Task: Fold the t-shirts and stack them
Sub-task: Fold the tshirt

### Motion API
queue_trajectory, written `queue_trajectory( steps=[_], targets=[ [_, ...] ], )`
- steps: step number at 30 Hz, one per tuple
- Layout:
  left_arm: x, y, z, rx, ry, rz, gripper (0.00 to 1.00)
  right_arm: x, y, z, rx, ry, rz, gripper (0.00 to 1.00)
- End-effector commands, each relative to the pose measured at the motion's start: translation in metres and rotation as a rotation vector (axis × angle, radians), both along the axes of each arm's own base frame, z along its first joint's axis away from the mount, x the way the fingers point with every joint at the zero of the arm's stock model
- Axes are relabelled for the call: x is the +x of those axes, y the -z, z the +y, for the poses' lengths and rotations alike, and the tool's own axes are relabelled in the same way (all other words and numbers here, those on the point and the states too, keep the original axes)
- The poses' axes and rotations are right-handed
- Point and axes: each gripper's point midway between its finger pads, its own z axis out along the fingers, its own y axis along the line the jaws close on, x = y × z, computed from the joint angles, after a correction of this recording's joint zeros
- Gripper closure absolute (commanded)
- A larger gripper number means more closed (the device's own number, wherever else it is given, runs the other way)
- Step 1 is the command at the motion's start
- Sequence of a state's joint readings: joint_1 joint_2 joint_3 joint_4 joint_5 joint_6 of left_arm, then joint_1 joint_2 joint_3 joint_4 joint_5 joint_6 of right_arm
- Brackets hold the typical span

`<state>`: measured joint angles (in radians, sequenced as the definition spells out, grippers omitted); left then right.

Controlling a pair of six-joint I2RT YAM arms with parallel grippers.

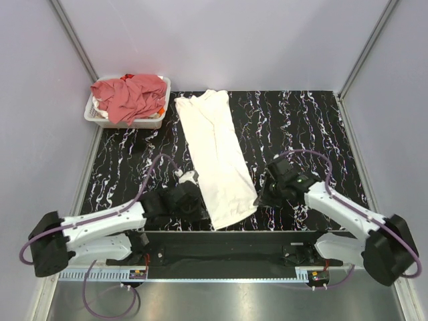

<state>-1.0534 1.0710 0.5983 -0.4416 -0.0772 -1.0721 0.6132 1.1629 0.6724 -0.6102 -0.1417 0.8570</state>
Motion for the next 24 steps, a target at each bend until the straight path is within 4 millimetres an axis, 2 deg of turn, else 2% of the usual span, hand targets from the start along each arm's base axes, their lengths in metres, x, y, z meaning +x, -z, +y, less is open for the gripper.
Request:
queue_trajectory(
  steps=[1,2,3,5,7,8,9,12,14,15,18,24],
  targets=[
    [0.01,-0.05,0.003,-0.082,-0.052,-0.089,1.0,0.005,-0.055,0.001,0.051,0.024,-0.071,1.0],
    [0.008,-0.052,0.008,-0.078,-0.058,-0.088,1.0,0.001,-0.06,0.003,0.072,0.016,-0.07,1.0],
    [0.006,-0.058,0.009,-0.103,-0.065,-0.093,1.0,-0.003,-0.06,0.003,0.081,0.008,-0.06,1.0],
    [0.003,-0.054,0.012,-0.104,-0.069,-0.084,1.0,-0.013,-0.054,0.005,0.097,0.005,-0.029,1.0],
    [-0.001,-0.039,0.017,-0.082,-0.081,-0.061,0.82,-0.023,-0.038,0.002,0.081,0.003,0.006,1.0],
    [-0.002,-0.031,0.018,-0.076,-0.079,-0.053,0.68,-0.029,-0.027,-0.002,0.069,0.008,0.027,1.0],
    [-0.003,-0.026,0.017,-0.067,-0.073,-0.046,0.44,-0.031,-0.023,-0.003,0.068,0.011,0.037,1.0],
    [-0.003,-0.017,0.006,-0.079,-0.04,-0.042,0.25,-0.036,-0.013,-0.004,0.066,0.013,0.049,1.0],
    [-0.001,-0.019,-0.007,-0.109,-0.016,-0.046,0.23,-0.036,-0.009,-0.007,0.05,0.016,0.055,1.0],
    [-0.001,-0.011,-0.01,-0.084,-0.004,-0.031,0.23,-0.036,-0.008,-0.007,0.047,0.012,0.054,1.0],
    [-0.002,-0.002,-0.024,-0.061,0.03,-0.01,0.23,-0.037,-0.004,-0.008,0.035,0.007,0.065,1.0],
    [-0.017,0.019,-0.038,0.0,0.075,0.051,0.36,-0.041,0.006,-0.008,0.032,-0.001,0.083,1.0]
  ],
)
